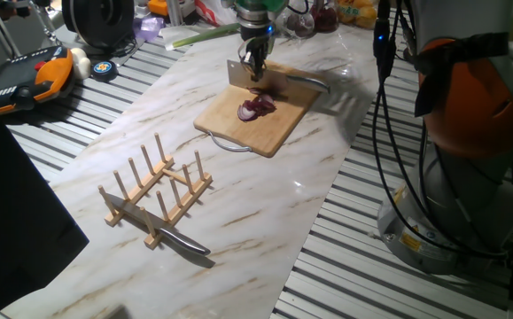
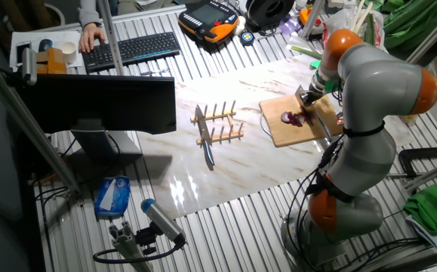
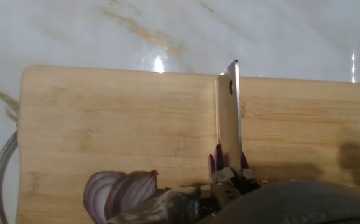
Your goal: Chop the onions
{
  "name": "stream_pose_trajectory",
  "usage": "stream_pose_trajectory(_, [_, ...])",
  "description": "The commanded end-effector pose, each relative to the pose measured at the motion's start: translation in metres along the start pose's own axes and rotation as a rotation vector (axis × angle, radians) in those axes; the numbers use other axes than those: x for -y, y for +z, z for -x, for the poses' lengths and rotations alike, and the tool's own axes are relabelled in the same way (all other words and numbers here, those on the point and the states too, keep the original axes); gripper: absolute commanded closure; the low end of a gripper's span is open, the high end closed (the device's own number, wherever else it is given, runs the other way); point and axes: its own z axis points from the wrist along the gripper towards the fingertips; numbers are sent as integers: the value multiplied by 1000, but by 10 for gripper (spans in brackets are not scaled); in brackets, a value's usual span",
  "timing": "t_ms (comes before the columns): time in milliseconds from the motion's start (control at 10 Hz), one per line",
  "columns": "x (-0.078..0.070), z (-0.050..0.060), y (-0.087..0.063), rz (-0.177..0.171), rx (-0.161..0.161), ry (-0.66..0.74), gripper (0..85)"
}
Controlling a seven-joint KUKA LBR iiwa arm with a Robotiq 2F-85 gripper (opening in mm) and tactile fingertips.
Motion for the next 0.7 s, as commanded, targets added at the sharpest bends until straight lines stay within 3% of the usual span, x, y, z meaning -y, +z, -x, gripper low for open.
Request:
stream_pose_trajectory(0, [2, -2, 2, 1, 2, 1, 843])
stream_pose_trajectory(600, [-4, 0, -12, -2, -6, 10, 843])
